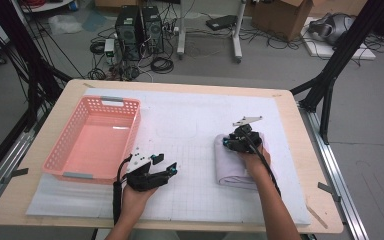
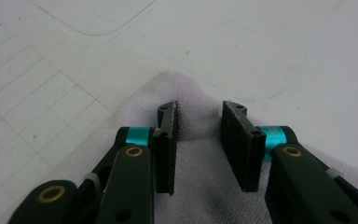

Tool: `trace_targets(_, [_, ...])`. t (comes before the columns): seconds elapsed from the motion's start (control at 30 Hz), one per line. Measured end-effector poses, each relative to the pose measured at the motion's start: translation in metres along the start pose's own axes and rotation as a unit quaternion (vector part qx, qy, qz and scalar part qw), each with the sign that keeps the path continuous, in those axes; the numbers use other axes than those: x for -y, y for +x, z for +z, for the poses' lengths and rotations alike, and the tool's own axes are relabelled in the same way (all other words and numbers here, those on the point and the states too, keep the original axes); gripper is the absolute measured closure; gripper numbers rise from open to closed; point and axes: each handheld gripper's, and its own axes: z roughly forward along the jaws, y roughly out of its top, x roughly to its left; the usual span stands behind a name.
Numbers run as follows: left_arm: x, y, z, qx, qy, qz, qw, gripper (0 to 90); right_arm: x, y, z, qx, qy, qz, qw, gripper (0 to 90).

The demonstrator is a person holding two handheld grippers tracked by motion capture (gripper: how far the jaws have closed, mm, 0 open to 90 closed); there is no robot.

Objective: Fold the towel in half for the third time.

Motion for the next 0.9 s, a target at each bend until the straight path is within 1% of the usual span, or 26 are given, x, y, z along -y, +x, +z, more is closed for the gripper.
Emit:
trace_targets(0.03, [0.0, 0.0, 0.0, -0.001, -0.001, 0.0, 1.0, 39.4, 0.0, -0.001, -0.002, -0.001, -0.004, 0.004, 1.0, 64.1])
trace_targets(0.07, [0.0, 0.0, -0.001, -0.002, -0.001, 0.0, 1.0, 39.4, 0.0, -0.004, -0.007, -0.004, -0.007, 0.009, 0.9999, 59.6])
trace_targets(0.1, [0.0, 0.0, -0.001, -0.002, 0.0, 0.0, 1.0, 39.4, 0.001, -0.006, -0.011, -0.002, -0.014, 0.011, 0.9998, 57.6])
trace_targets(0.13, [0.0, 0.0, 0.0, -0.002, 0.0, 0.0, 1.0, 39.4, 0.01, -0.013, -0.031, 0.009, -0.047, 0.033, 0.9983, 57.8])
trace_targets(0.17, [0.0, 0.0, 0.0, -0.002, 0.0, 0.0, 1.0, 39.4, 0.01, -0.013, -0.031, 0.009, -0.047, 0.033, 0.9983, 57.8])
trace_targets(0.2, [0.0, 0.0, -0.001, 0.0, -0.001, 0.001, 1.0, 39.4, 0.023, -0.018, -0.049, 0.042, -0.053, 0.042, 0.9968, 58.2])
trace_targets(0.23, [0.0, 0.0, -0.001, 0.0, -0.001, 0.001, 1.0, 39.4, 0.023, -0.018, -0.049, 0.042, -0.053, 0.042, 0.9968, 58.2])
trace_targets(0.27, [0.0, -0.001, -0.001, -0.001, -0.002, 0.001, 1.0, 39.4, 0.029, -0.02, -0.055, 0.051, -0.053, 0.044, 0.9963, 58.1])
trace_targets(0.3, [-0.001, 0.0, -0.001, -0.001, -0.003, 0.002, 1.0, 39.4, 0.047, -0.023, -0.069, 0.058, -0.059, 0.048, 0.9954, 57.1])
trace_targets(0.33, [-0.001, 0.0, -0.001, -0.001, -0.005, -0.001, 1.0, 39.3, 0.056, -0.023, -0.076, 0.057, -0.064, 0.052, 0.995, 56.5])
trace_targets(0.4, [-0.001, 0.0, -0.001, -0.001, -0.005, -0.002, 1.0, 39.0, 0.071, -0.022, -0.087, 0.044, -0.078, 0.056, 0.9944, 55.4])
trace_targets(0.43, [-0.001, 0.0, -0.001, 0.001, -0.006, 0.0, 1.0, 39.0, 0.071, -0.022, -0.087, 0.044, -0.078, 0.056, 0.9944, 55.4])
trace_targets(0.47, [-0.002, 0.0, -0.002, 0.001, -0.006, 0.0, 1.0, 38.0, 0.087, -0.014, -0.099, 0.033, -0.093, 0.049, 0.9939, 54.2])
trace_targets(0.5, [-0.002, 0.0, -0.002, 0.002, -0.007, 0.0, 1.0, 37.3, 0.092, -0.012, -0.102, 0.029, -0.096, 0.044, 0.994, 53.7])
trace_targets(0.53, [-0.002, 0.0, -0.002, 0.005, -0.009, -0.001, 0.9999, 37.3, 0.092, -0.012, -0.102, 0.029, -0.096, 0.044, 0.994, 53.7])
trace_targets(0.57, [-0.002, 0.0, -0.002, 0.007, -0.01, -0.003, 0.9999, 35.0, 0.1, -0.007, -0.104, 0.025, -0.087, 0.036, 0.9953, 53.5])
trace_targets(0.6, [-0.002, 0.001, -0.002, 0.009, -0.014, -0.008, 0.9998, 35.0, 0.107, -0.004, -0.104, 0.03, -0.073, 0.025, 0.9966, 53.6])
trace_targets(0.63, [-0.003, 0.001, -0.003, 0.015, -0.019, -0.013, 0.9996, 32.5, 0.118, -0.001, -0.105, 0.035, -0.057, 0.012, 0.9977, 54.4])
trace_targets(0.67, [-0.004, 0.001, -0.004, 0.018, -0.026, -0.016, 0.9994, 31.3, 0.123, 0.0, -0.107, 0.039, -0.057, 0.01, 0.9976, 55.0])
trace_targets(0.7, [-0.005, 0.001, -0.004, 0.019, -0.029, -0.016, 0.9993, 31.3, 0.123, 0.0, -0.107, 0.039, -0.057, 0.01, 0.9976, 55.0])
trace_targets(0.73, [-0.005, 0.001, -0.005, 0.02, -0.034, -0.017, 0.9991, 28.7, 0.13, -0.001, -0.115, 0.04, -0.057, 0.019, 0.9974, 55.1])
trace_targets(0.77, [-0.007, 0.001, -0.006, 0.02, -0.036, -0.017, 0.999, 28.7, 0.13, -0.001, -0.115, 0.04, -0.057, 0.019, 0.9974, 55.1])
trace_targets(0.8, [-0.007, 0.001, -0.006, 0.011, -0.038, -0.015, 0.9991, 26.5, 0.133, -0.002, -0.12, 0.039, -0.062, 0.022, 0.9971, 53.9])
trace_targets(0.83, [-0.008, 0.001, -0.006, 0.007, -0.039, -0.014, 0.9991, 20.7, 0.135, -0.003, -0.125, 0.04, -0.075, 0.022, 0.9961, 52.1])
trace_targets(0.87, [-0.008, 0.002, -0.006, 0.009, -0.041, -0.011, 0.9991, 18.3, 0.136, -0.004, -0.131, 0.043, -0.086, 0.025, 0.9951, 50.3])
trace_targets(0.9, [-0.008, 0.003, -0.005, 0.012, -0.042, -0.01, 0.999, 19.2, 0.137, -0.006, -0.14, 0.046, -0.106, 0.035, 0.9927, 47.9])
